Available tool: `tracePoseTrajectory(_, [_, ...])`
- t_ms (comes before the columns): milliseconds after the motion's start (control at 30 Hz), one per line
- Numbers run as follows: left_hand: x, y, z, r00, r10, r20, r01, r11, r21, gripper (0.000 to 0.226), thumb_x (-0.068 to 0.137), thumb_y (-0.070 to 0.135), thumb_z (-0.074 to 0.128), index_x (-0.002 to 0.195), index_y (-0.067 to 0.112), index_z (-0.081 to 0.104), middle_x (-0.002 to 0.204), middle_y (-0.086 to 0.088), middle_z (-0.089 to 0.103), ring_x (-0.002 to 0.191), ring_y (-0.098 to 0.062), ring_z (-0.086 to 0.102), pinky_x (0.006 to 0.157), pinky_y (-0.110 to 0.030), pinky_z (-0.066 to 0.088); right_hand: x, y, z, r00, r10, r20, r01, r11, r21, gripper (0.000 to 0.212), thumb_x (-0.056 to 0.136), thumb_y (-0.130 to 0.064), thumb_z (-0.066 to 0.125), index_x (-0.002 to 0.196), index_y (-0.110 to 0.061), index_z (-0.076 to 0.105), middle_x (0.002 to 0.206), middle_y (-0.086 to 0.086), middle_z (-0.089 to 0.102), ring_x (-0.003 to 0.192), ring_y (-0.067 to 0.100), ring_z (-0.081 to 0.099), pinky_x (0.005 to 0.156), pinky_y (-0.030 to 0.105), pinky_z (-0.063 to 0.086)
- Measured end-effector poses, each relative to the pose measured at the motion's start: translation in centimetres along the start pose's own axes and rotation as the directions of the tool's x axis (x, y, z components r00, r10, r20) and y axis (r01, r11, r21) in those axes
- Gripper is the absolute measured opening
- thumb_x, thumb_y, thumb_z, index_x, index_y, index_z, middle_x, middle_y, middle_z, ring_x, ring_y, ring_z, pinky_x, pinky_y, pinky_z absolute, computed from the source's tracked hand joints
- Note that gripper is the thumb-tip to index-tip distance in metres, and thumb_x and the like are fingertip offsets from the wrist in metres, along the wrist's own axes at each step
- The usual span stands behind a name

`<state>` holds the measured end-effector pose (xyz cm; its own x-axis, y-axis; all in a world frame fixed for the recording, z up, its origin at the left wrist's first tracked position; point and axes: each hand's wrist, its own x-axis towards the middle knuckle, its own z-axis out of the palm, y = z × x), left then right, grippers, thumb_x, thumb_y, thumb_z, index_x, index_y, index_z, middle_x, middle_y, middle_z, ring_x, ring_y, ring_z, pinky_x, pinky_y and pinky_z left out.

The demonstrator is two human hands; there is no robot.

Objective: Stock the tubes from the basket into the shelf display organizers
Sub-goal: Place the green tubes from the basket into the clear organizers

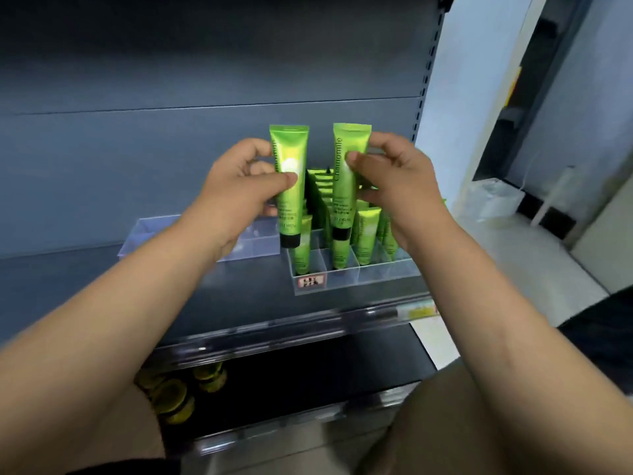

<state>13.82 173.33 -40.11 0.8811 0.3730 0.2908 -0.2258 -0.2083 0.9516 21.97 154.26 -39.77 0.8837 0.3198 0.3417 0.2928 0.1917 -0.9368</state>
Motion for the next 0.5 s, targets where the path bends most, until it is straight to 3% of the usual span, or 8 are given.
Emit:
tracePoseTrajectory(100, [1.4, 0.1, 2.7, 0.999, -0.016, 0.042, 0.017, 0.999, -0.036, 0.024, 0.088, 0.018, 0.077, 0.105, 0.015, 0.059, 0.094, -0.013, 0.066, 0.079, -0.020, 0.065, 0.064, -0.031, 0.055, 0.5, 0.8, -2.2, 0.996, -0.038, -0.078, 0.043, 0.997, 0.070, 0.021, 0.092, -0.006, 0.068, 0.112, -0.012, 0.068, 0.081, -0.001, 0.073, 0.074, 0.014, 0.068, 0.065, 0.031, 0.055])
tracePoseTrajectory(267, [4.0, 0.2, 6.2, 0.997, 0.007, 0.079, -0.006, 1.000, -0.012, 0.021, 0.090, 0.016, 0.075, 0.095, 0.015, 0.055, 0.075, 0.003, 0.063, 0.067, -0.012, 0.063, 0.063, -0.032, 0.055, 2.1, 1.9, -5.2, 0.992, -0.070, -0.109, 0.080, 0.993, 0.090, 0.025, 0.091, -0.004, 0.068, 0.116, -0.005, 0.066, 0.081, 0.000, 0.072, 0.075, 0.015, 0.069, 0.066, 0.032, 0.056])
tracePoseTrajectory(400, [6.2, 0.5, 8.6, 0.997, 0.028, 0.066, -0.025, 0.999, -0.048, 0.027, 0.084, 0.019, 0.078, 0.082, 0.021, 0.052, 0.087, -0.008, 0.064, 0.074, -0.021, 0.065, 0.059, -0.031, 0.056, 3.5, 1.8, -7.2, 0.981, -0.100, -0.168, 0.125, 0.982, 0.145, 0.022, 0.092, -0.004, 0.067, 0.114, -0.004, 0.066, 0.081, 0.002, 0.069, 0.070, 0.013, 0.066, 0.064, 0.031, 0.055])
tracePoseTrajectory(500, [7.7, 0.9, 10.4, 0.996, 0.069, 0.057, -0.066, 0.997, -0.045, 0.021, 0.088, 0.013, 0.075, 0.088, 0.020, 0.055, 0.079, 0.001, 0.068, 0.069, -0.018, 0.067, 0.055, -0.030, 0.054, 5.1, 1.2, -8.6, 0.958, -0.141, -0.249, 0.171, 0.980, 0.102, 0.021, 0.090, -0.008, 0.069, 0.110, -0.002, 0.068, 0.084, 0.006, 0.064, 0.070, 0.014, 0.058, 0.064, 0.024, 0.048])
